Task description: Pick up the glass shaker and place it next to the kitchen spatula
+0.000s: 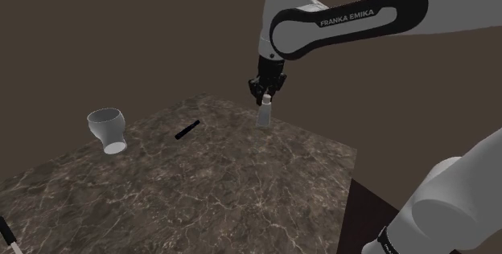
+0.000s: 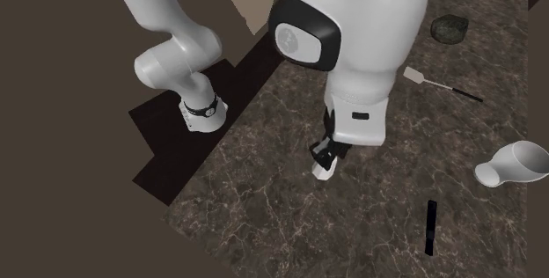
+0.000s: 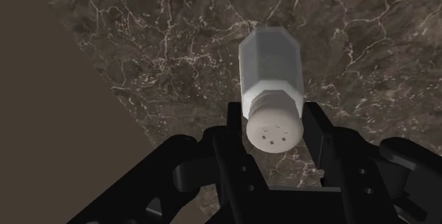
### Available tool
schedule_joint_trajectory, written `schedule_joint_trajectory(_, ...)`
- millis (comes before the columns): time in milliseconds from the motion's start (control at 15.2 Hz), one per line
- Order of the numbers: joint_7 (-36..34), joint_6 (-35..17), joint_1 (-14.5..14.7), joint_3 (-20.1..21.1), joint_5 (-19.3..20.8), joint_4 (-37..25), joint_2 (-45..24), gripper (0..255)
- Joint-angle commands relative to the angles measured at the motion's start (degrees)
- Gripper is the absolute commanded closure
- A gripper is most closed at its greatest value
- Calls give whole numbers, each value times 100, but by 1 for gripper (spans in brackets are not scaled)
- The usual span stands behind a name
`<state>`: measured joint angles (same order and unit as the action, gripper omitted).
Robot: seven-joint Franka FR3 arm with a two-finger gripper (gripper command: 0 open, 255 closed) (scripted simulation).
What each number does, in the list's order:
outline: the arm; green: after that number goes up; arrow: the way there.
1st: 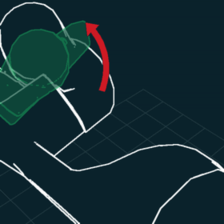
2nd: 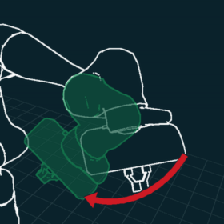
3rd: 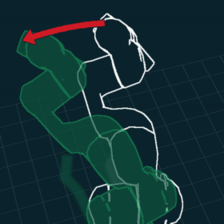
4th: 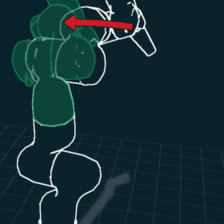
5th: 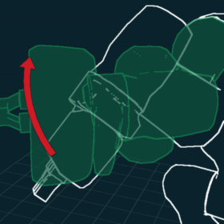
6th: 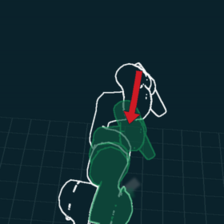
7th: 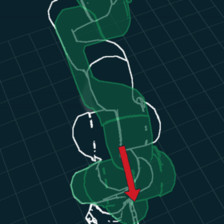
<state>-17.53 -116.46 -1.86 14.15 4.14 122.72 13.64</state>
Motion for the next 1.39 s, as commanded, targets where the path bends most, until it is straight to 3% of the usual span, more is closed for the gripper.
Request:
schedule_joint_trajectory(0, 29, 153, -1, -11, -14, -120, 33, 255)
schedule_joint_trajectory(264, 59, 396, -2, -19, -27, -340, 59, 255)
schedule_joint_trajectory(792, -1170, 326, 373, 710, 244, -934, -764, 255)
schedule_joint_trajectory(1320, -2435, 475, 893, 1272, 861, -1990, -1970, 255)
